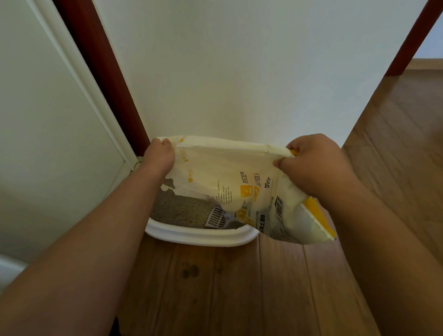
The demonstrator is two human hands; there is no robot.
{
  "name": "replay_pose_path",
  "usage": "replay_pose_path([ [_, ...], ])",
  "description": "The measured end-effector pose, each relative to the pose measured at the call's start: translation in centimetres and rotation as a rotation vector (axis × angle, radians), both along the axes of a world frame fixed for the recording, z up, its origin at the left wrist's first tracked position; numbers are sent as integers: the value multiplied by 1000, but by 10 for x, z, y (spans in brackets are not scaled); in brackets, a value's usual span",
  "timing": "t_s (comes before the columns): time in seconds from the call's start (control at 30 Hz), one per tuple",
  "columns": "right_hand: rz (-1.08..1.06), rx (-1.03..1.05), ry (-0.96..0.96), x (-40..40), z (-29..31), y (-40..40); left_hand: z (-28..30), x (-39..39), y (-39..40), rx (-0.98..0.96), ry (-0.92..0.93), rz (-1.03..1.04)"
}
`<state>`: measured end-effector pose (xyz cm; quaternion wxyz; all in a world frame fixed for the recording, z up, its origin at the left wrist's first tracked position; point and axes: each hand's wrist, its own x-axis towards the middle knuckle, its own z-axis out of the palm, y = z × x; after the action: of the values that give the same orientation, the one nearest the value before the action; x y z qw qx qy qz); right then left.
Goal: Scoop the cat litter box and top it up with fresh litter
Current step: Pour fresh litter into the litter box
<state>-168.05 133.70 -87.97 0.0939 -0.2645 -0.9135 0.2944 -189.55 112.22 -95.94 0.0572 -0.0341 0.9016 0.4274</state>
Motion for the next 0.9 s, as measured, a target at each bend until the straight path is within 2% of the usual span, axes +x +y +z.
replay_pose_path([
  [0.9, 50, 4, 44, -10, 31, -24, -22, -14, -9, -62, -11, 24],
])
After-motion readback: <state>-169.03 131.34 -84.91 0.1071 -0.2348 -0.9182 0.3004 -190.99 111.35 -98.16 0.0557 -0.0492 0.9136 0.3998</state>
